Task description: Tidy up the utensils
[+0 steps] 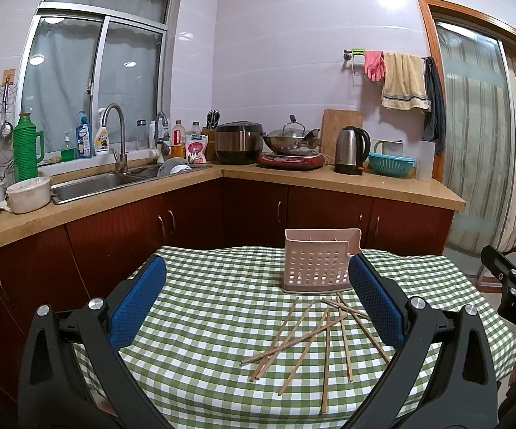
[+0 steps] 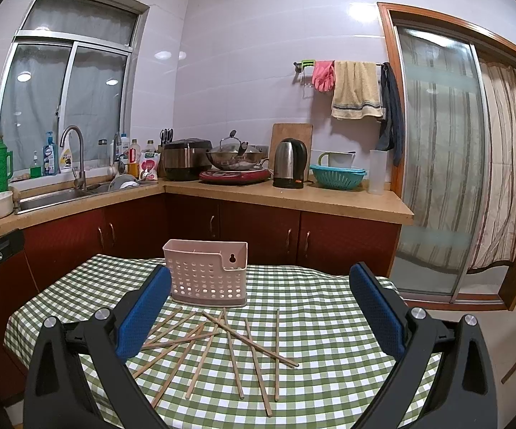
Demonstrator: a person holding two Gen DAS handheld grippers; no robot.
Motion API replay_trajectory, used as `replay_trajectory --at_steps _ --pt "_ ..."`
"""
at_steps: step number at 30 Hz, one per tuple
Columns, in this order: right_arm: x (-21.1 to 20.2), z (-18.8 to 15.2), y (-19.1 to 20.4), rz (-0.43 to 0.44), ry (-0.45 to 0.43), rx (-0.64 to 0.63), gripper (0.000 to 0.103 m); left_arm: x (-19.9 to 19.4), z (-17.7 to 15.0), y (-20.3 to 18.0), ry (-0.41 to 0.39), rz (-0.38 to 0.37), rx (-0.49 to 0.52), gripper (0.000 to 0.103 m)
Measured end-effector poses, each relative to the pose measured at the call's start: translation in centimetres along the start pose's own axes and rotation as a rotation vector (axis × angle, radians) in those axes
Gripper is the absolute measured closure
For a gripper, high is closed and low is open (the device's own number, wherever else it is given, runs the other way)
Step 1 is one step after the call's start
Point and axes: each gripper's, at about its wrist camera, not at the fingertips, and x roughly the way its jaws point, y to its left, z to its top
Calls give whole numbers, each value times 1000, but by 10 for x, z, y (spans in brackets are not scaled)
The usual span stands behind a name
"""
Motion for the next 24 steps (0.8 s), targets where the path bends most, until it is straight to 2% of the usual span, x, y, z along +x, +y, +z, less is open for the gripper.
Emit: replay_trajectory --at_steps 5,9,19,24 --pt "10 -3 -2 7 21 4 6 7 -5 -1 20 -18 13 4" --pt "22 -11 -5 13 48 6 6 29 -14 0 64 -24 33 4" --pt "76 -55 -15 52 191 48 6 110 -76 7 256 -29 105 4" --pt "106 -82 -16 73 263 65 6 140 -103 10 301 -40 148 5"
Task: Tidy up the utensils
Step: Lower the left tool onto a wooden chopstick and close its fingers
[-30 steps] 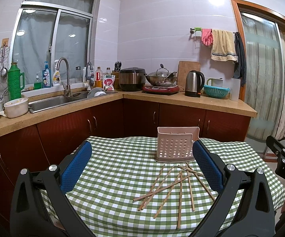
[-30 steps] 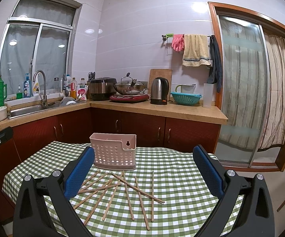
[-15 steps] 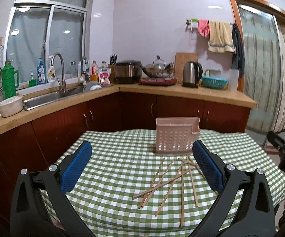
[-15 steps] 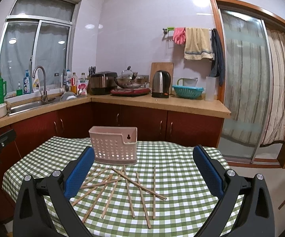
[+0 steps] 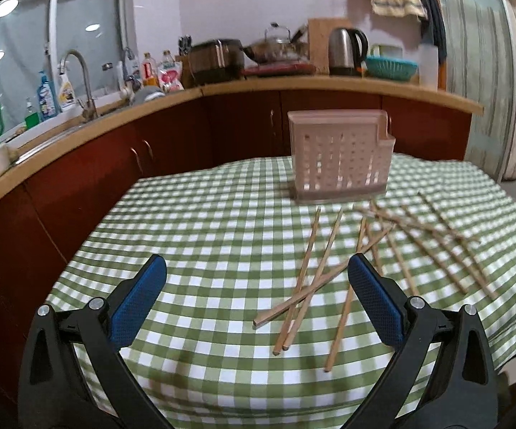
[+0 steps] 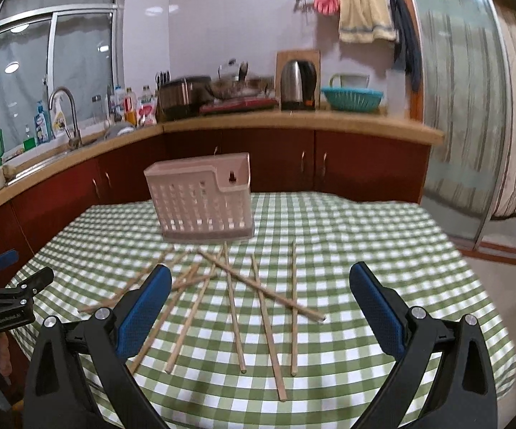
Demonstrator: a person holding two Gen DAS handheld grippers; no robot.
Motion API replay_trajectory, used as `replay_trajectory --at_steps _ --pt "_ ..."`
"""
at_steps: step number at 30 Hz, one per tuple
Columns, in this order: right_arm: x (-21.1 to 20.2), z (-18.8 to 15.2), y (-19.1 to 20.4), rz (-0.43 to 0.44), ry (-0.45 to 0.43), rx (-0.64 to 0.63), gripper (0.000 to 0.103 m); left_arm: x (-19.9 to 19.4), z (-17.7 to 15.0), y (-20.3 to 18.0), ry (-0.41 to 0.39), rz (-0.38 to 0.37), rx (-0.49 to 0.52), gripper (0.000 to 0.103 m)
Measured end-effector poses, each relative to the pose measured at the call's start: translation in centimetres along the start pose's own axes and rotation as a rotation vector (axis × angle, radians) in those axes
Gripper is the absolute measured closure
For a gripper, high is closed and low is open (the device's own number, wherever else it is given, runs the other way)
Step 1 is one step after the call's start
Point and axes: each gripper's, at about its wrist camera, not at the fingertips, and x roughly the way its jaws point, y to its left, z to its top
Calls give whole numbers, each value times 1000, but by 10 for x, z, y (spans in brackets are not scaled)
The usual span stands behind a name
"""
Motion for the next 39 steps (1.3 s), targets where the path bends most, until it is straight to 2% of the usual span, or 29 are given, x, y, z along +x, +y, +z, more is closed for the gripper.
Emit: replay_trajectory --at_steps 3,5,7,12,21,23,28,32,34,39 --pt "19 -12 -3 -6 36 -7 6 20 -10 4 21 -18 16 8" --pt "31 -19 -4 -5 69 -9 6 32 -14 4 35 -24 35 18" --pt "42 -26 -6 8 109 -3 6 43 -19 4 53 -38 47 19" --pt "57 -30 -7 15 147 -2 6 65 -30 7 94 -70 83 29" --pt "72 -31 -4 31 169 -1 6 83 -42 4 124 -149 189 38" --pt "72 -31 -4 32 168 -2 6 86 -46 3 141 -175 207 45" --pt "75 -30 -2 32 169 0 6 91 -49 7 176 -237 177 60" --pt "75 -30 0 32 171 -4 6 91 -52 5 192 -256 178 73" --pt "75 -29 0 33 169 -4 6 90 -52 7 196 -274 168 77" --pt "75 -30 -1 36 168 -4 6 86 -51 6 188 -280 168 77"
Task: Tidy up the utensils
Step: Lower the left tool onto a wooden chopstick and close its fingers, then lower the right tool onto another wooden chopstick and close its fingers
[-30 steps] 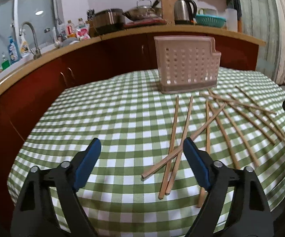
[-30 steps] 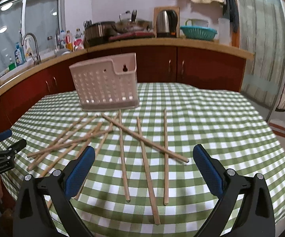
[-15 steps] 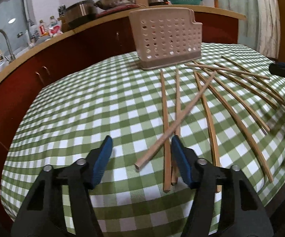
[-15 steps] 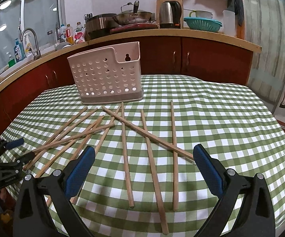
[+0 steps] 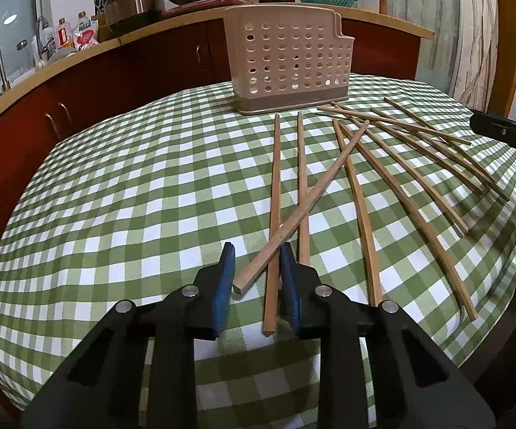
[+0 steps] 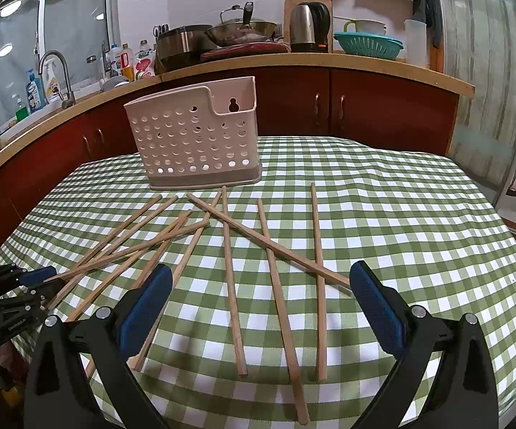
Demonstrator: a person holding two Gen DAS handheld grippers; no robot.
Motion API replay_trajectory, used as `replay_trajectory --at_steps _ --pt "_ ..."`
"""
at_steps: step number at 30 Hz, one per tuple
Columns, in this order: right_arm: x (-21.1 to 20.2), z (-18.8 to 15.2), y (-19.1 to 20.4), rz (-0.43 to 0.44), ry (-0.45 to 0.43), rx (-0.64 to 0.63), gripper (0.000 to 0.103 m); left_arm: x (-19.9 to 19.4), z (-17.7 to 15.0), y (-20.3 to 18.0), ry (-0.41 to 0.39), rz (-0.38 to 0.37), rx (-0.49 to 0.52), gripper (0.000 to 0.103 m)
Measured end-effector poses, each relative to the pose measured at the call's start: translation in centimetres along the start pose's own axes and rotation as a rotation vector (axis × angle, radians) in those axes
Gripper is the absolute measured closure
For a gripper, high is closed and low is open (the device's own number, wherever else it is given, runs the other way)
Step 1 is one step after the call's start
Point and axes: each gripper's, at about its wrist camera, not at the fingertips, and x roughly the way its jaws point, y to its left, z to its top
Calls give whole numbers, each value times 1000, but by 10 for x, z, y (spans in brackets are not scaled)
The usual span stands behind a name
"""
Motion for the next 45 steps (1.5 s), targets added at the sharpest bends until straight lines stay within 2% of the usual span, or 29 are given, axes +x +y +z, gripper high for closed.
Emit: replay_trajectory --at_steps 4,8,19,29,38,41,43,45 --pt "-1 -1 -1 2 0 2 6 -2 1 -4 -7 -9 17 78" --pt "-1 0 -1 3 -2 4 6 -1 0 -7 -1 -10 30 86" --pt "-4 0 -2 0 -8 6 6 -6 2 -12 -25 -22 49 96" --pt "-5 0 -6 -12 -17 7 6 -18 5 -9 -70 9 13 96" --pt "4 0 -36 -67 -20 30 7 -25 6 -4 -98 52 -25 96" --pt "11 -1 -47 -89 -12 26 17 -22 5 -3 -89 58 -35 96" --pt "17 -2 -55 -97 13 27 38 -20 5 -3 -81 60 -39 96" --pt "25 -5 -63 -93 49 44 41 -18 5 -3 -79 63 -39 96"
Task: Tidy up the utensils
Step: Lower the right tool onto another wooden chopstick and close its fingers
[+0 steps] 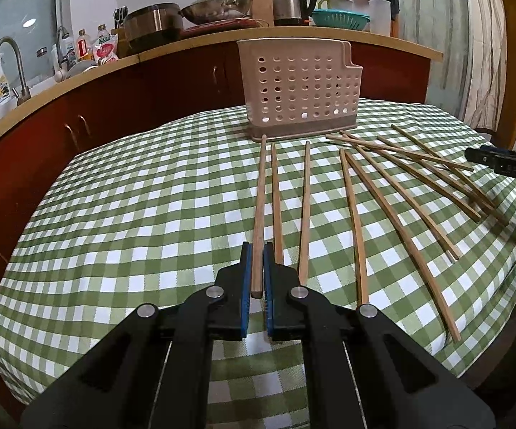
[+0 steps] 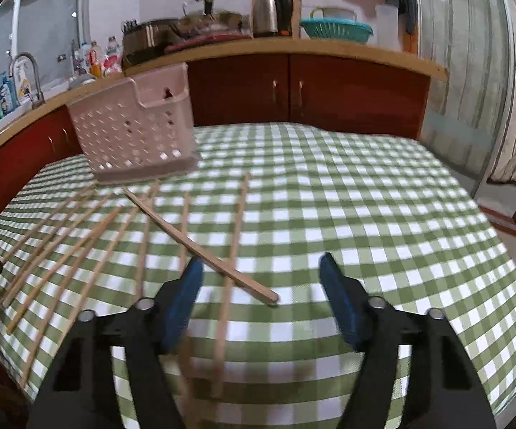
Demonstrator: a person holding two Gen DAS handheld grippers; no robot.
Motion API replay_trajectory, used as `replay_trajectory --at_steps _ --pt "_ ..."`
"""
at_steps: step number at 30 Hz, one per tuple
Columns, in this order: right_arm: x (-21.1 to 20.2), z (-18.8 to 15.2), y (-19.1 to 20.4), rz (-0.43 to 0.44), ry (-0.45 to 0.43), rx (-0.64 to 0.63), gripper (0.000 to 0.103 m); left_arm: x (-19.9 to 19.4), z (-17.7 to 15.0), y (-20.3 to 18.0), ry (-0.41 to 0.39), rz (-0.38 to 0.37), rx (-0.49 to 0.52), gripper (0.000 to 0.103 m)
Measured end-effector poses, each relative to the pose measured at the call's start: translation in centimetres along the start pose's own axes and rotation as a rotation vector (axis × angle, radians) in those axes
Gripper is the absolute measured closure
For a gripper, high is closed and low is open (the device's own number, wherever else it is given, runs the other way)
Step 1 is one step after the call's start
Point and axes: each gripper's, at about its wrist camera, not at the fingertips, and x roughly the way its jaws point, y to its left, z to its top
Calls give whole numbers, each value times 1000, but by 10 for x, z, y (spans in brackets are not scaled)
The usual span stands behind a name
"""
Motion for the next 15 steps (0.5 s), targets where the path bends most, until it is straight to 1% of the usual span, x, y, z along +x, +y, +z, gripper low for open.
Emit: replay_trajectory --at_steps 4,6,8,9,10,15 --pt "9 -4 -3 7 37 -8 52 2 0 1 2 4 -7 96" --pt "13 -7 -2 13 52 -22 55 2 0 1 2 5 -8 96" --pt "14 -7 0 27 52 -28 61 2 1 1 1 6 -6 96" --pt "15 -8 -1 33 54 -30 67 2 1 1 0 10 -7 96" --pt "14 -8 -1 39 56 -31 74 2 0 1 0 13 -8 96" --pt "15 -11 1 49 78 -51 85 2 -1 1 -4 21 -8 96"
